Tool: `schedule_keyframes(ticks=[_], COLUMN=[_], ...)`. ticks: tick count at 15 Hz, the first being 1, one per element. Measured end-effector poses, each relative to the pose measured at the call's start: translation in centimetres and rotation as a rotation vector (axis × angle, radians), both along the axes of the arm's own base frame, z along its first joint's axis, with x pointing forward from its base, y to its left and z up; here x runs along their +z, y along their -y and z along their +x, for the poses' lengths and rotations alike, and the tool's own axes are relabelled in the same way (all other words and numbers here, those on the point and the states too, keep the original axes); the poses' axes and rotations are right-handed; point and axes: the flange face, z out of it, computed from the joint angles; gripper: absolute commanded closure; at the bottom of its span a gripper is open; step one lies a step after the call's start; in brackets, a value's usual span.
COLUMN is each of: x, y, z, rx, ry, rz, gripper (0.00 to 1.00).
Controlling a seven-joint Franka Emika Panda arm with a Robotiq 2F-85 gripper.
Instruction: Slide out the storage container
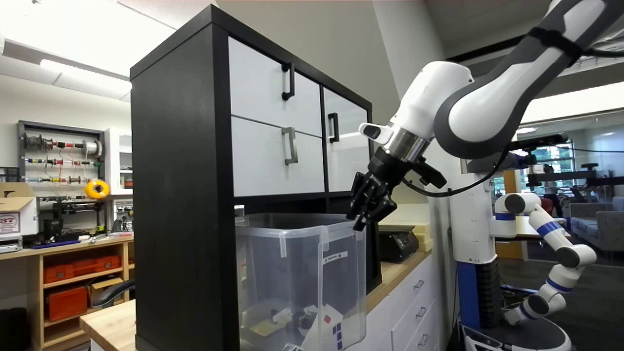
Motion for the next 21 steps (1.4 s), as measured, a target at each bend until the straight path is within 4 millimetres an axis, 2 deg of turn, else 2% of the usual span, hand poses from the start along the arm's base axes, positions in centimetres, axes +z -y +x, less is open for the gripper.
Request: schedule_keyframes(ticks=[4, 5, 11, 21], x=[1.2, 1.3, 1.8, 5.6], y=[0.0, -0.1, -0.3, -1.2], z=[-0.8, -0.9, -1.2, -0.6], rx=[0.008, 0.008, -0.053, -0.398], ry=[0.013, 0.008, -0.156, -0.423], rz=[0.008, 0.013, 0.023, 0.063], gripper=[0.04, 0.01, 0.00, 0.00])
